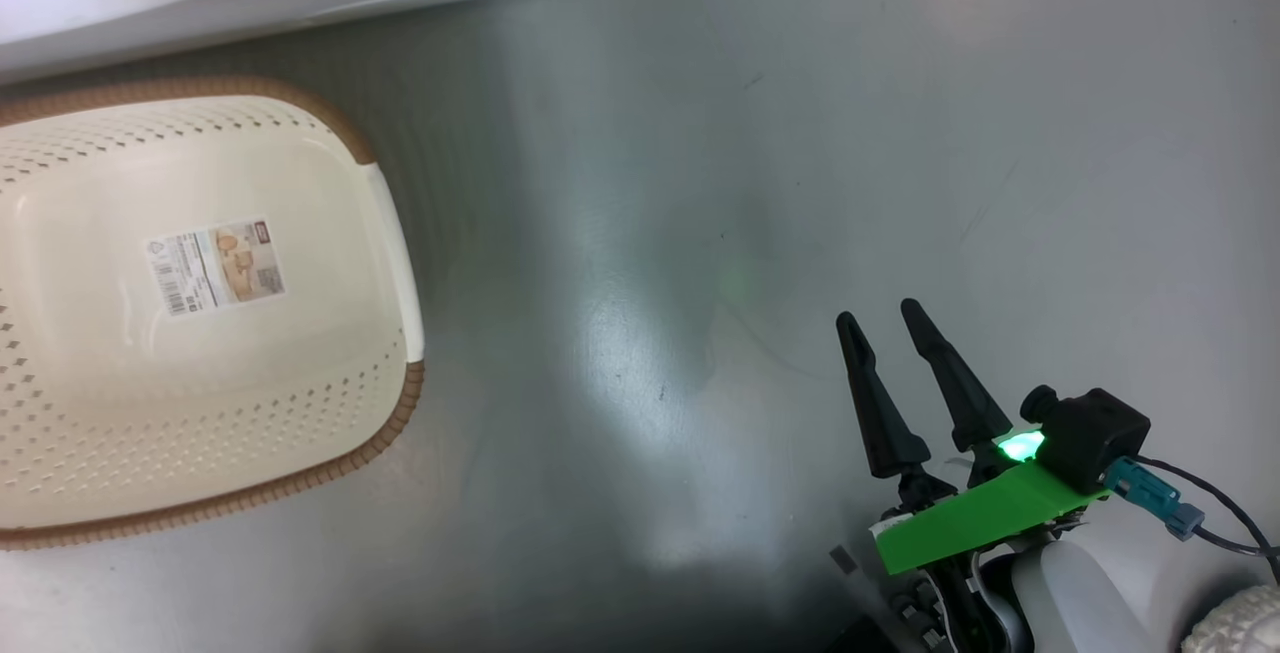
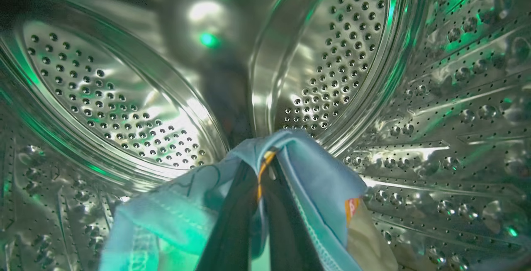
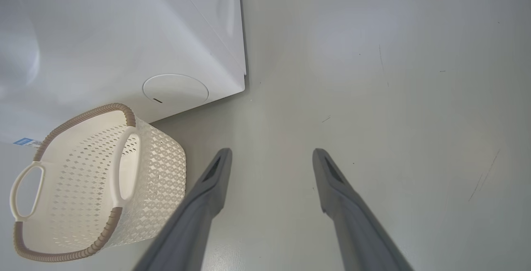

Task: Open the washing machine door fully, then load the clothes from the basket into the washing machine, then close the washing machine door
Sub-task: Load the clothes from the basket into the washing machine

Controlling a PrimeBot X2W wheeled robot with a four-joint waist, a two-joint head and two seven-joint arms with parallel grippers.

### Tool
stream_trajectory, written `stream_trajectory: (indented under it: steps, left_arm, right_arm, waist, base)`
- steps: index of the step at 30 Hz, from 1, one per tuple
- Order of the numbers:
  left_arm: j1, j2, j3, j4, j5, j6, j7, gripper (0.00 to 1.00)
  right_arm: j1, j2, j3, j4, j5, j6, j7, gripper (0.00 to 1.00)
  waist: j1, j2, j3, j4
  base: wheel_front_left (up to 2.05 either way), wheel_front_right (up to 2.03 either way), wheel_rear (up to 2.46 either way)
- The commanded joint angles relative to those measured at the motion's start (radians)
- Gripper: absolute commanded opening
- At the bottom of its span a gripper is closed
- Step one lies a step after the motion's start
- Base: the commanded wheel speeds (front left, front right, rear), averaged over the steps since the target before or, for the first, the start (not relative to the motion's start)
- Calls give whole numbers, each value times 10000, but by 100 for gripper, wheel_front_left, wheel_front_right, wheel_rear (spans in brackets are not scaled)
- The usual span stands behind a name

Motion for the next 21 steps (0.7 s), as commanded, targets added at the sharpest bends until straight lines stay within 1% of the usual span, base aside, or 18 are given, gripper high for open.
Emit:
stream_trajectory:
  steps: [1,5,7,9,16,18,21]
  left_arm:
    - [-416,620,-44,-366,25,-70,-82,0]
    - [-883,799,-185,-432,9,-84,-99,0]
    - [-1051,823,-301,-329,-63,-91,66,0]
    - [-1171,826,-414,-156,-161,-94,357,0]
    - [-1188,727,-662,716,-792,-99,1897,0]
    - [-1188,736,-749,817,-881,-99,2112,0]
    - [-1213,762,-825,813,-924,-100,2096,0]
  right_arm:
    - [223,19,275,-183,74,16,-120,100]
    - [190,19,361,-160,135,16,-120,100]
    - [171,19,399,-149,159,16,-120,100]
    - [150,19,422,-138,183,16,-120,100]
    - [95,19,512,-67,248,16,-120,100]
    - [98,19,506,-46,249,16,-120,100]
    - [72,19,497,-36,254,16,-120,100]
  waist:
    - [0,0,75,-61]
    - [0,0,230,-103]
    - [0,0,279,-119]
    - [0,0,330,-136]
    - [0,0,393,-224]
    - [0,0,380,-227]
    - [0,0,380,-233]
  base:
    - [0,0,0]
    - [0,0,0]
    - [0,0,0]
    - [0,0,0]
    - [0,0,0]
    - [0,0,0]
    - [0,0,0]
